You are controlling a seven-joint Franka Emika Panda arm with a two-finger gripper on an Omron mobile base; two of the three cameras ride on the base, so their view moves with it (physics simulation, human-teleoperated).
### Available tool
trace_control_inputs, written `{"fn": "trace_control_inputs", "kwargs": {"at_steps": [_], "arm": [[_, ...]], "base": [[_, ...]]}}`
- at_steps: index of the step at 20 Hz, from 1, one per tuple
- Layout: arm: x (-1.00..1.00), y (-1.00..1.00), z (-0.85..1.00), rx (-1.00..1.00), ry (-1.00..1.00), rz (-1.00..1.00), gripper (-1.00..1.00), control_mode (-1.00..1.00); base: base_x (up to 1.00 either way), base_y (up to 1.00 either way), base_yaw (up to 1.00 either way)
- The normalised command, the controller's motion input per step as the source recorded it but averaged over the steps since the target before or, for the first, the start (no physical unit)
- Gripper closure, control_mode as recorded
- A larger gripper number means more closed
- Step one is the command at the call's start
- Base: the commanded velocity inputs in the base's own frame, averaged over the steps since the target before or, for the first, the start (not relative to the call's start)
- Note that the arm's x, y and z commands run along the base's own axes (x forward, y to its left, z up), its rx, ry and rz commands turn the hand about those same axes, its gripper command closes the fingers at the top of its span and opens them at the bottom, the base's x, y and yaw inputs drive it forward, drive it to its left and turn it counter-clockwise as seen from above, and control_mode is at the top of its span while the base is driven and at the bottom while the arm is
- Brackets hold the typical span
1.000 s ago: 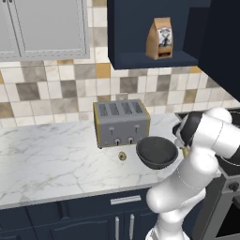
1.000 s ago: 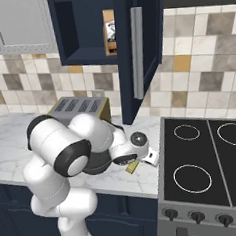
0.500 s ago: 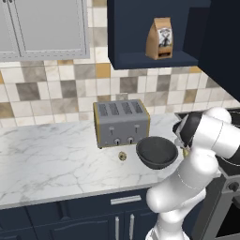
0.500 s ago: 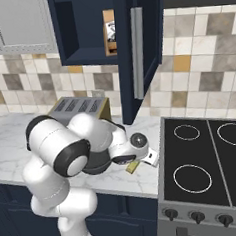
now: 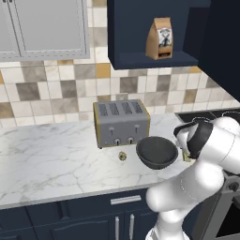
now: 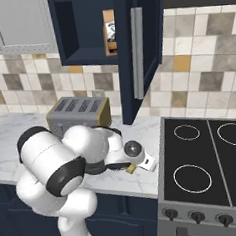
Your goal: Pick the egg and butter from the fridge and place them by the bowl for mixing.
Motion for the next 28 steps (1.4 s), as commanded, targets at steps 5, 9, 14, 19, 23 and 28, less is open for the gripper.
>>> {"fn": "trace_control_inputs", "kwargs": {"at_steps": [5, 9, 14, 19, 23, 28], "arm": [[-0.23, 0.05, 0.32, 0.00, -0.02, -0.12, -1.00, -1.00], [-0.12, 0.03, 0.49, 0.00, 0.00, -0.11, -1.00, -1.00], [-0.05, -0.01, 0.63, 0.00, 0.00, -0.08, -1.00, -1.00], [-0.21, -0.03, 0.49, 0.00, 0.05, -0.01, -1.00, -1.00], [-0.30, 0.12, 0.30, 0.00, 0.00, 0.00, -1.00, -1.00], [-0.45, 0.24, 0.31, 0.00, 0.00, 0.02, -1.00, -1.00]], "base": [[0.00, 0.00, 0.00], [0.00, 0.00, 0.00], [0.00, 0.00, 0.00], [0.00, 0.00, 0.00], [0.00, 0.00, 0.00], [0.00, 0.00, 0.00]]}}
